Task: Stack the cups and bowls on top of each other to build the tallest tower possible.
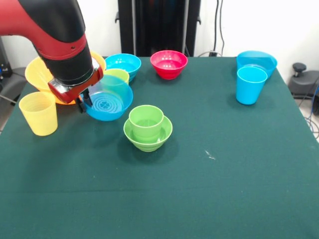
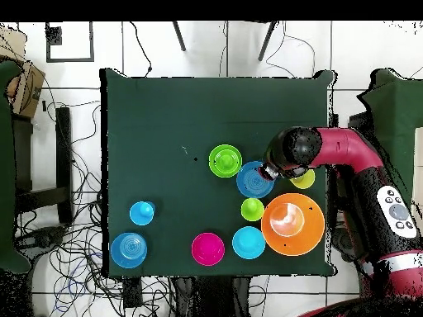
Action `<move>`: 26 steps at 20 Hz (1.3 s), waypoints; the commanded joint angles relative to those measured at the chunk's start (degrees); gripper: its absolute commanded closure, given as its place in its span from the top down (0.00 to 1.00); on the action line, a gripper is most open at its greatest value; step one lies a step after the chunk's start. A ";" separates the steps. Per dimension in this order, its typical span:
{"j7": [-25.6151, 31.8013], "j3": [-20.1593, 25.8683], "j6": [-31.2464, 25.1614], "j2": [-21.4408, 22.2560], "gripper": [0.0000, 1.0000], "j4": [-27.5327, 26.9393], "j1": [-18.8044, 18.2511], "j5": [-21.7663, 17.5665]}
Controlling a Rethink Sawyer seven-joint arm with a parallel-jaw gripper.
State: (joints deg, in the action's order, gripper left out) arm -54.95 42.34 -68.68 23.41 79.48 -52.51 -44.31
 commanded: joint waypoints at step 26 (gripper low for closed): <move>0.46 -1.09 -0.58 3.98 0.00 5.76 0.96 7.44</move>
State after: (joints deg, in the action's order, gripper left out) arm -54.95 42.33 -72.01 24.74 80.58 -52.61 -37.83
